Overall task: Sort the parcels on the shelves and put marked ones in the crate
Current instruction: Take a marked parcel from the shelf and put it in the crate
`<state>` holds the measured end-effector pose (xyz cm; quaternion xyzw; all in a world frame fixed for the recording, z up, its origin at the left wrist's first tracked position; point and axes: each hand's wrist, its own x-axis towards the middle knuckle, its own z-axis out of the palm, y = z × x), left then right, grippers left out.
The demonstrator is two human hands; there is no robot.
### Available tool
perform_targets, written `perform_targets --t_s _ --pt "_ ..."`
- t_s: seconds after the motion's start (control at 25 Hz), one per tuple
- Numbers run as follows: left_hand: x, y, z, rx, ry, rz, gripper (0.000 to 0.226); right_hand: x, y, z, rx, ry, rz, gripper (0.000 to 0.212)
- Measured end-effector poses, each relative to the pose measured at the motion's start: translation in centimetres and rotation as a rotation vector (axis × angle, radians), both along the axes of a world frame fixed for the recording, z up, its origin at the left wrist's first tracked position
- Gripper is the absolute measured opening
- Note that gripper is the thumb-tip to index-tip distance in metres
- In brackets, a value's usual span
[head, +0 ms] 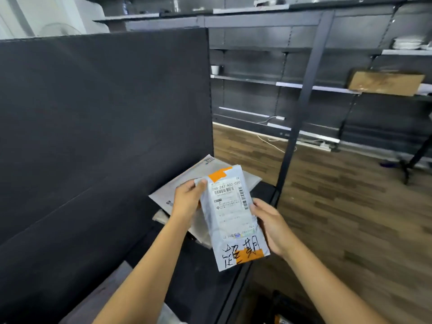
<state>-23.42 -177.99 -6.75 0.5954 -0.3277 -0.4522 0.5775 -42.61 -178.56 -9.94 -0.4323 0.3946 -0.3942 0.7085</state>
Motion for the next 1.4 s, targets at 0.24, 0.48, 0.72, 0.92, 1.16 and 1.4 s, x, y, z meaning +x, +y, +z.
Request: perform_targets --t_s 0.24,0.48,0.72,0.92,1.16,1.4 --pt "-12.1 0.5 -5.8 0.142 0.098 -0.362 0.022 -10.0 3.4 -4.8 0.114 0.098 -0.401 0.025" --pt "-22.0 3.0 -12.5 0.343 0.080 -0.676 0.018 -19.4 8.3 -9.2 0.233 0.147 -0.750 0.026" --pt "-26.9 6.2 -16.4 0.475 -0.016 -0.822 0.025 -24.7 13.1 -13.7 0.379 0.154 -0.858 0.024" --pt "-28.4 7.3 -17.7 0.528 -0.078 -0.705 0.023 -27.2 15.1 -15.8 0.461 0.186 -0.684 0.023" --pt "-32.1 9.5 -17.9 0.478 -0.130 -0.642 0.027 -31.0 16.5 -15.4 0.420 0.274 -0.528 0.016" --pt "-33.9 12.4 -24.1 0.553 -0.084 -0.632 0.038 -32.4 17.9 -21.8 0.540 0.315 -0.442 0.030"
